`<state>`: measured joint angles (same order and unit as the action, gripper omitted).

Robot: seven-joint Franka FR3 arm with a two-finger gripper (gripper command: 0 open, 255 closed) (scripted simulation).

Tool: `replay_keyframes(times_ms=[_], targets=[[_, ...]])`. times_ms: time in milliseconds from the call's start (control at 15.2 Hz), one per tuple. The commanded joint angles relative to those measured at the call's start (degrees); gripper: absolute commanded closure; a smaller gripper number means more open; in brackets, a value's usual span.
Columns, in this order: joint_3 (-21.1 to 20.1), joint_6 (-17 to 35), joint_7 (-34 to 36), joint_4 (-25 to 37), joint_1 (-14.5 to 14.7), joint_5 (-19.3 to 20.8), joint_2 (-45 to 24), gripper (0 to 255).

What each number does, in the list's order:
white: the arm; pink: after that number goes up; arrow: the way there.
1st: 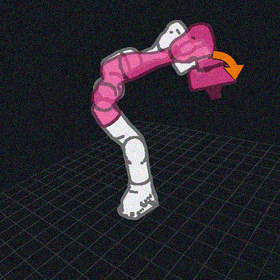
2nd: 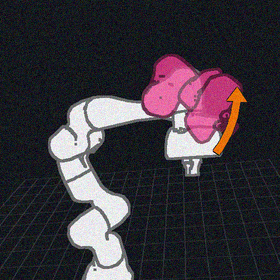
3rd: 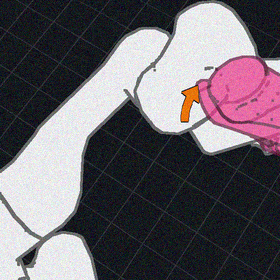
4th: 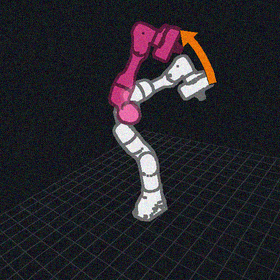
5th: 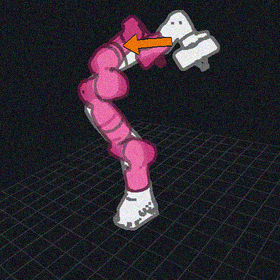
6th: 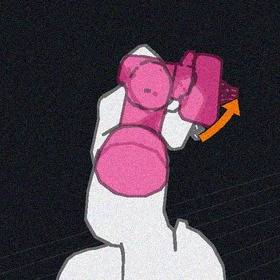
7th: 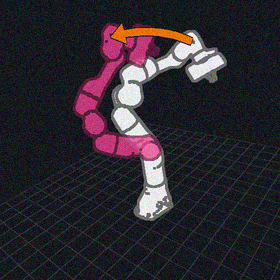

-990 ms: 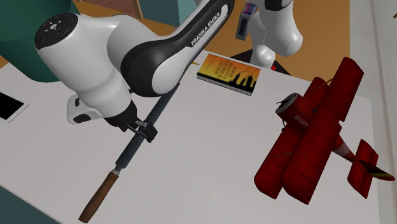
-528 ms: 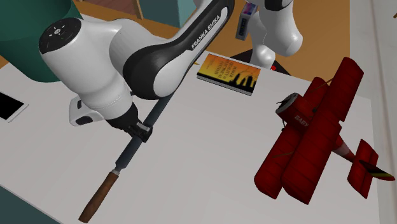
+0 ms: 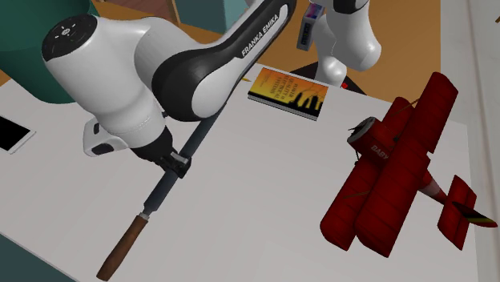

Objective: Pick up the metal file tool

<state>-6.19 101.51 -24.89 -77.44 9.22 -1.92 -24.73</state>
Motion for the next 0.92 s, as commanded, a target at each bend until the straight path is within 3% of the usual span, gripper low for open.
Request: replay_keyframes(times_ms=[0, 858], targets=[[0.0, -1.4, 0.0, 1.4, 0.0, 0.0, 0.0, 255], [0.0, -10.9, 0.6, 12.5, 0.3, 0.2, -1.6, 255]])
